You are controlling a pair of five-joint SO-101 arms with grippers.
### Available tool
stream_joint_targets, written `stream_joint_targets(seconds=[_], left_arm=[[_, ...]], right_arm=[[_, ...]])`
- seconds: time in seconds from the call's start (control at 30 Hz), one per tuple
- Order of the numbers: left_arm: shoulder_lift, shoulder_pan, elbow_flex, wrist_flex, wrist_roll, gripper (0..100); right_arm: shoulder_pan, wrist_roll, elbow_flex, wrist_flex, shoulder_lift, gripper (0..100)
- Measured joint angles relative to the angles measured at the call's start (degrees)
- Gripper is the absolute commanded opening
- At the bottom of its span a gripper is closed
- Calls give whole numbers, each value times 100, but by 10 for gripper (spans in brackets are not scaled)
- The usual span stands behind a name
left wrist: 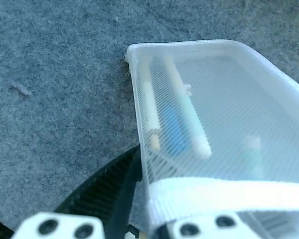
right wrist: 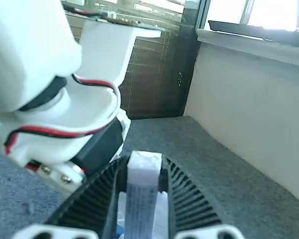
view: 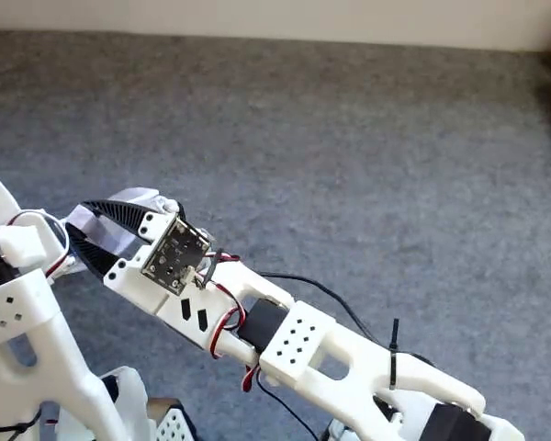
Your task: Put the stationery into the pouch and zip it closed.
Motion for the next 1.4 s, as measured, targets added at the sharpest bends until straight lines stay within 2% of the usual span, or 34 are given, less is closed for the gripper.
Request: stream_joint_targets(seconds=[0.07,0.2,0.27,0.53,0.83,1.13,1.4], left_arm=[[0,0,0,0,0,7],[0,0,0,0,0,7],[0,0,0,0,0,7],[0,0,0,0,0,7],[0,0,0,0,0,7],[0,0,44,0,0,7],[0,0,53,-26,0,7]], right_arm=[[0,18,0,0,0,36],[-9,18,0,0,0,176],[-9,18,0,9,18,200],[-9,18,9,9,18,175],[-9,18,9,62,-721,2],[-9,35,9,1574,-888,5],[88,35,-360,2505,-580,5]])
